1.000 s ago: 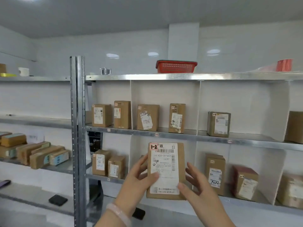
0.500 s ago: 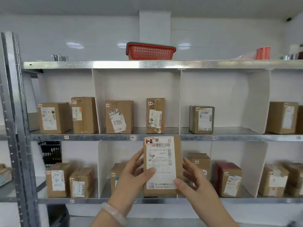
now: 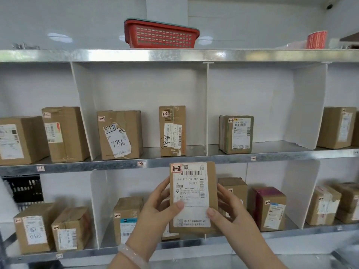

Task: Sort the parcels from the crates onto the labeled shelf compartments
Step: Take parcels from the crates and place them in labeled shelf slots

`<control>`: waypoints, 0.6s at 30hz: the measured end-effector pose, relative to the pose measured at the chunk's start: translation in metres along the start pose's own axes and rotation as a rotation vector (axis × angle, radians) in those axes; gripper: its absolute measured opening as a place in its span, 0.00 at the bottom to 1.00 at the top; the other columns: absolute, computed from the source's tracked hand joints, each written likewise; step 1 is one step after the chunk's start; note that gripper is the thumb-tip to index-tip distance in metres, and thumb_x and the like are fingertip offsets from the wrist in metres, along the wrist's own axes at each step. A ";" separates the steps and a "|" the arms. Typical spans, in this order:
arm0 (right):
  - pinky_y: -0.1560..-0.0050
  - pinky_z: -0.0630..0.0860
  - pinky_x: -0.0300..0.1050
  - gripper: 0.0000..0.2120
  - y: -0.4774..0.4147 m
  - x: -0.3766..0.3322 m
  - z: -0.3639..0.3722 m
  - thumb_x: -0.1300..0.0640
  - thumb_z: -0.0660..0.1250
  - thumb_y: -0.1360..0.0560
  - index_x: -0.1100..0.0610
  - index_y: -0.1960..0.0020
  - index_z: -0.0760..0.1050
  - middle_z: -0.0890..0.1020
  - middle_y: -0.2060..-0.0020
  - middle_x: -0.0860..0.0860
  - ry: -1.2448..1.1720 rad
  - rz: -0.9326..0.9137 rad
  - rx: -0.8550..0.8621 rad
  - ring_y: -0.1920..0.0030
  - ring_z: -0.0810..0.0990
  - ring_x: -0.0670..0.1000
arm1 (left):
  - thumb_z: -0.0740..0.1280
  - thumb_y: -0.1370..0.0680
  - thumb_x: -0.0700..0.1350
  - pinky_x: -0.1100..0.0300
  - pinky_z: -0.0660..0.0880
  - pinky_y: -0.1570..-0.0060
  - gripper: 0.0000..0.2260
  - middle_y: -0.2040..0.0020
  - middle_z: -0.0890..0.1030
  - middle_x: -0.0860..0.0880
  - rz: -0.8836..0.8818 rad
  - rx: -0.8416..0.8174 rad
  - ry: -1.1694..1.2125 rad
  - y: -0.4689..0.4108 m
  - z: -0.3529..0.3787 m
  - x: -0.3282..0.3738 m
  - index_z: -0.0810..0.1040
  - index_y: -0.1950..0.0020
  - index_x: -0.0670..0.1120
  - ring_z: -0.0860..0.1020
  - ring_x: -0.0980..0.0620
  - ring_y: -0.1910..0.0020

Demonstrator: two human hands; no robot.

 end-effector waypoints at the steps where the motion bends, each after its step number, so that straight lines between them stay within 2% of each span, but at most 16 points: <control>1: 0.41 0.76 0.39 0.29 -0.003 0.001 -0.004 0.52 0.74 0.29 0.37 0.33 0.65 0.77 0.41 0.31 -0.004 0.001 -0.004 0.41 0.74 0.31 | 0.79 0.41 0.46 0.45 0.82 0.52 0.33 0.42 0.84 0.51 -0.001 -0.002 0.002 -0.003 0.004 -0.002 0.77 0.37 0.61 0.83 0.45 0.43; 9: 0.51 0.77 0.32 0.28 -0.033 0.013 -0.040 0.55 0.74 0.28 0.38 0.34 0.67 0.78 0.43 0.31 -0.032 -0.008 -0.062 0.42 0.74 0.31 | 0.77 0.37 0.43 0.46 0.83 0.52 0.30 0.45 0.85 0.53 0.012 0.048 -0.001 -0.020 0.041 -0.012 0.77 0.38 0.62 0.84 0.47 0.45; 13: 0.51 0.78 0.33 0.28 -0.046 0.018 -0.060 0.54 0.74 0.28 0.36 0.34 0.67 0.77 0.41 0.34 -0.038 -0.004 -0.092 0.41 0.75 0.33 | 0.76 0.36 0.42 0.48 0.83 0.53 0.29 0.45 0.85 0.53 0.025 0.075 -0.010 -0.026 0.063 -0.017 0.76 0.38 0.61 0.84 0.48 0.45; 16: 0.55 0.76 0.30 0.28 -0.054 0.022 -0.075 0.53 0.73 0.27 0.35 0.35 0.65 0.75 0.41 0.32 -0.023 -0.013 -0.099 0.40 0.74 0.34 | 0.76 0.37 0.43 0.50 0.83 0.54 0.30 0.45 0.85 0.53 0.036 0.095 -0.016 -0.031 0.078 -0.021 0.76 0.37 0.60 0.84 0.48 0.45; 18: 0.52 0.78 0.32 0.28 -0.059 0.025 -0.084 0.53 0.74 0.28 0.34 0.35 0.65 0.75 0.41 0.32 -0.028 -0.011 -0.105 0.40 0.74 0.35 | 0.77 0.37 0.43 0.49 0.83 0.53 0.30 0.45 0.85 0.53 0.039 0.107 -0.021 -0.033 0.087 -0.022 0.76 0.38 0.61 0.84 0.48 0.45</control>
Point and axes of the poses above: each hand's wrist, its own y-axis away from the middle knuckle, its own z-axis out of the palm, x = y × z, the point moved 3 cm from there along -y, towards the middle knuckle
